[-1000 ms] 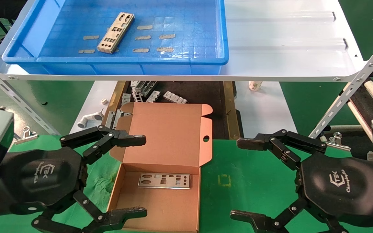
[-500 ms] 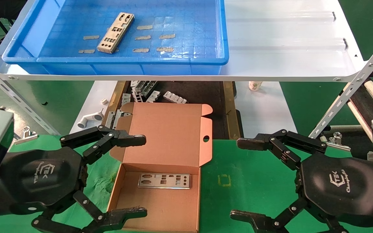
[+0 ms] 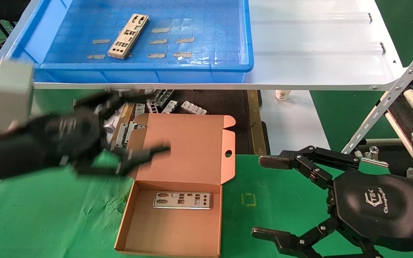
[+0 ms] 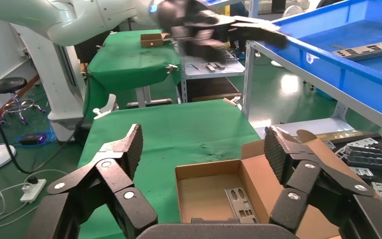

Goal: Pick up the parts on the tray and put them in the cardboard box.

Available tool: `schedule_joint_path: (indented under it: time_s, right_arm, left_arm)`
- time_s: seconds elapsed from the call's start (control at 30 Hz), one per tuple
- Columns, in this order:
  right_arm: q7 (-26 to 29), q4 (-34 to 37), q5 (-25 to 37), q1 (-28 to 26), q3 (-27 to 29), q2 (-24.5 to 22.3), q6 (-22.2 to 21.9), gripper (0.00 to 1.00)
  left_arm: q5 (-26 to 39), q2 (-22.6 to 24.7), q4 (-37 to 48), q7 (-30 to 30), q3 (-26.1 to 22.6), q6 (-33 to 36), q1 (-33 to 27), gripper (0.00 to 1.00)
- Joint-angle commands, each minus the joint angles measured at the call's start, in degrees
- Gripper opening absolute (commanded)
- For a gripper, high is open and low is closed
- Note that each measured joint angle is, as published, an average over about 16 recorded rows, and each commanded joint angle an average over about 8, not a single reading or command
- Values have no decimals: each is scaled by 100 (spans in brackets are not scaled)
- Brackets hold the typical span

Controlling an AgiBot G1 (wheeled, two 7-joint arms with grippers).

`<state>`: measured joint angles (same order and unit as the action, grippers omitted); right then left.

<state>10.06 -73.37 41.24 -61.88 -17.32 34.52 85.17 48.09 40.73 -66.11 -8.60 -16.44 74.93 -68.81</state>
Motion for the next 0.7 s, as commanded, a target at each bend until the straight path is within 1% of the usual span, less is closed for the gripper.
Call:
schedule_joint_path:
  time_s: [0.03, 0.2, 0.4, 0.53, 0.7]
  right_arm:
    - [0, 0, 0, 0, -1, 0, 0, 0]
    - [-1, 1, -1, -1, -2, -1, 0, 0]
    - [-2, 1, -2, -1, -4, -1, -1, 0]
    - [-2, 1, -3, -1, -5, -2, -1, 0]
    - [-3, 1, -4, -2, -6, -2, -2, 0]
  left_arm:
    - [174, 122, 148, 56, -9, -265, -178, 100]
    - [637, 496, 839, 300, -101, -785, -779, 100]
    - [1265, 944, 1871, 595, -320, -1320, -1558, 100]
    - [1620, 1207, 2608, 707, -486, -1523, -2079, 100]
    - [1825, 1470, 3494, 710, -594, -1677, -2571, 100]
